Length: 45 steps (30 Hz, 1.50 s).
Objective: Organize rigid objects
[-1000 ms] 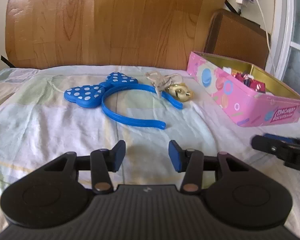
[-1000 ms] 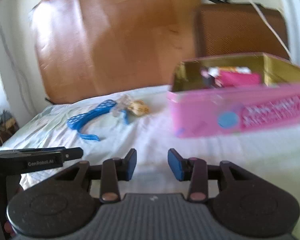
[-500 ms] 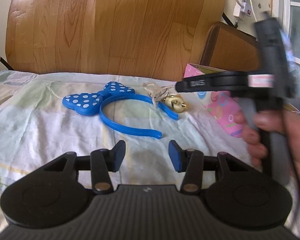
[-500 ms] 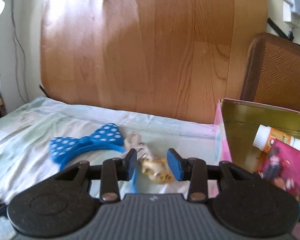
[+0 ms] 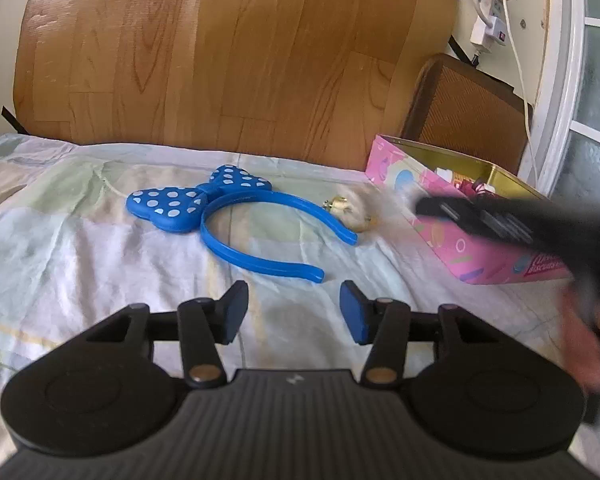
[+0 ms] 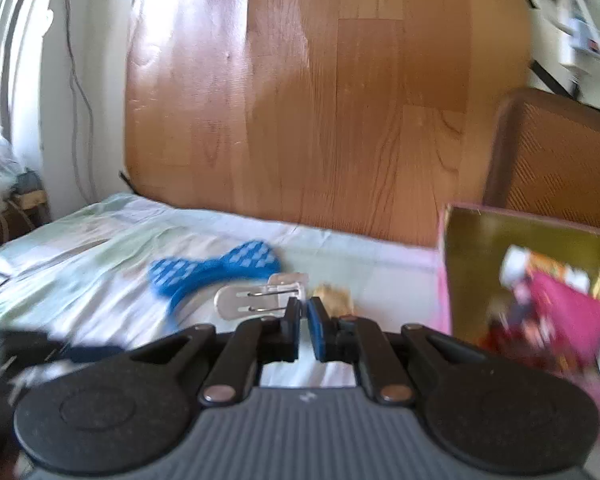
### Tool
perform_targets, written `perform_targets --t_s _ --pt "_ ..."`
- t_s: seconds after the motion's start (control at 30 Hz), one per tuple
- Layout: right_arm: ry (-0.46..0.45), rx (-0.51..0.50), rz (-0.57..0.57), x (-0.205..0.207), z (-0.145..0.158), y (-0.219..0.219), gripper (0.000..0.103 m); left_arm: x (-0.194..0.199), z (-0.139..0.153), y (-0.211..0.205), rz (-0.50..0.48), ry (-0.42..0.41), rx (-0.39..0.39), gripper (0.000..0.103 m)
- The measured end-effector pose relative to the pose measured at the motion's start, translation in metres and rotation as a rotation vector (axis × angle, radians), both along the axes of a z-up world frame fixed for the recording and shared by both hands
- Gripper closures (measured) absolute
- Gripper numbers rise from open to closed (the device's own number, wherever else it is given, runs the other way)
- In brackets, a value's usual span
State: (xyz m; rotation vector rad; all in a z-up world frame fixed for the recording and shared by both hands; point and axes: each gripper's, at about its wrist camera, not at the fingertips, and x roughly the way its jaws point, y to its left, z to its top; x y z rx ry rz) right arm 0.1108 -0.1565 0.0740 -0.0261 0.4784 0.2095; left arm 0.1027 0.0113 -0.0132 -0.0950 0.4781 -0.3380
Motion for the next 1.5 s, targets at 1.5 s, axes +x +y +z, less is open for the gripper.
perform_targets --t_s 1.5 --pt "0.162 0.087 -0.023 -0.093 -0.038 -0.038 0.055 0.001 0.0 0.003 0.012 0.014 -0.009 0.045"
